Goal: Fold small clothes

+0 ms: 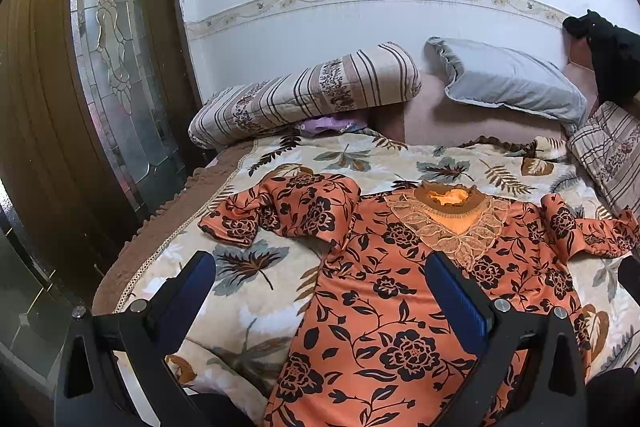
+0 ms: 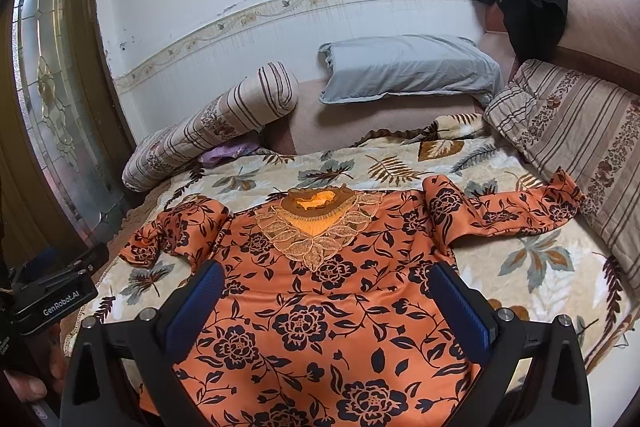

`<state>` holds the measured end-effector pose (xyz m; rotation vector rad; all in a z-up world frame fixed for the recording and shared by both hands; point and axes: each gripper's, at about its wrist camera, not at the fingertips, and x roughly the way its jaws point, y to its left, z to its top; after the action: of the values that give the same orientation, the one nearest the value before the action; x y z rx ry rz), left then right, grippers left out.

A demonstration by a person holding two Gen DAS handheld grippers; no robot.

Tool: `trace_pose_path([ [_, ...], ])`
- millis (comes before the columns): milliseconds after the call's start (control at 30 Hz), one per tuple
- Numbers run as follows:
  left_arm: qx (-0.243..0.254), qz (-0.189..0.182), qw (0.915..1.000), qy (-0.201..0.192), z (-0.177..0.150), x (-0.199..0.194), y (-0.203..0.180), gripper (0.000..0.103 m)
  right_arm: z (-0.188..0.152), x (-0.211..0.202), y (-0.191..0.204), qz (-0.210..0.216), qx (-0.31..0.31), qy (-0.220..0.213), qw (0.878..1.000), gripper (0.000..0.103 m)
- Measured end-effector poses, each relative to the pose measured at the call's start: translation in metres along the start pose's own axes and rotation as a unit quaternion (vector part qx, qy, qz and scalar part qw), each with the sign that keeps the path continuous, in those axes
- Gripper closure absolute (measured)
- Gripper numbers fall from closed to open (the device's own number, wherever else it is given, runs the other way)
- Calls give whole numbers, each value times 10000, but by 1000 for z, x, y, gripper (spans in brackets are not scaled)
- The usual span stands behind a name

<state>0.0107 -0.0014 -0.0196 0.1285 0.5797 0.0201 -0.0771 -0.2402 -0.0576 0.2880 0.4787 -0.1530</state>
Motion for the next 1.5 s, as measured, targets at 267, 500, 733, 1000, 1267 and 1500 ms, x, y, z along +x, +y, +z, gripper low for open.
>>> trace_pose_path([
  [267,8,68,10000,60,-4,5,3,0,5,7,6,86,-33,21,10000,0],
  [500,34,135,9999,76,-4,7,2,0,9,10,15,199,-73,-19,9998,0],
  [733,63,143,9998,85,-5,8,1,0,9,14,15,235,-62,-3,9997,0],
  [1000,100,201,9997,108,-4,9,-1,0,10,21,8,256,16,28,9997,0],
  [1267,227,340,9991,144,-2,12,-11,0,10,30,-2,333,112,73,9994,0],
  [1500,401,273,9984,294,-2,21,-27,0,12,43,-32,225,331,81,9992,0],
])
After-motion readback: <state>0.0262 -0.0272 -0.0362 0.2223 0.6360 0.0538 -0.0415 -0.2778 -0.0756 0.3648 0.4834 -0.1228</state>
